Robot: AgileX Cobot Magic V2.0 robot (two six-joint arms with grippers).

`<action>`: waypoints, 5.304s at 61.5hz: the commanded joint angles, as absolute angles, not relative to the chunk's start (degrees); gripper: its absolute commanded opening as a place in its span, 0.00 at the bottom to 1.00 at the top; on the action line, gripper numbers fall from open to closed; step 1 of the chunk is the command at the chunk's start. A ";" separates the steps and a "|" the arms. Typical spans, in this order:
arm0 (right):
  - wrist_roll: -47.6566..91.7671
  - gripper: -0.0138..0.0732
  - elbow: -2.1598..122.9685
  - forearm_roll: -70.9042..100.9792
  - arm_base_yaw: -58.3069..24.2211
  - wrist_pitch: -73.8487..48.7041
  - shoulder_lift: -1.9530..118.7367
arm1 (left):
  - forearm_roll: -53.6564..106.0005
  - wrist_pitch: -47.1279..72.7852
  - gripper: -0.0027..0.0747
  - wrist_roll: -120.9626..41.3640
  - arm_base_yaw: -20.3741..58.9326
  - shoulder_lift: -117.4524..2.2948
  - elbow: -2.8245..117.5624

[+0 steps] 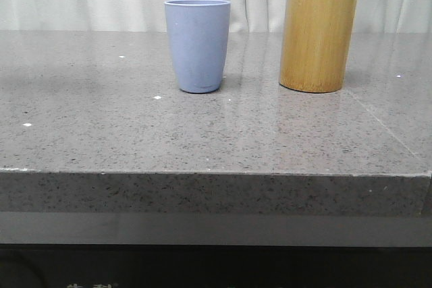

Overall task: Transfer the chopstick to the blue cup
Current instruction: 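Raise the left gripper up and away from the blue cup, then lower the right gripper onto the pink stick in the bamboo holder and grasp it, then lift the pink stick up out of the holder with the right gripper, then move the pink stick over the blue cup and release it inside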

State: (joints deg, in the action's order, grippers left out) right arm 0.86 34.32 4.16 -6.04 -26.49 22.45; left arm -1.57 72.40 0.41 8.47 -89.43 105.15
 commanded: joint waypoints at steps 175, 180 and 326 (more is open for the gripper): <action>1.23 0.68 92.99 7.21 -16.45 -18.02 94.74 | 0.00 22.62 0.01 1.14 0.03 -13.87 26.18; 1.23 0.54 92.99 7.21 -16.45 -16.91 94.74 | 0.00 22.62 0.01 1.14 0.03 -13.87 26.18; 1.23 0.25 92.88 2.10 -34.17 5.97 88.89 | 0.00 22.62 0.01 1.14 0.03 -13.87 26.18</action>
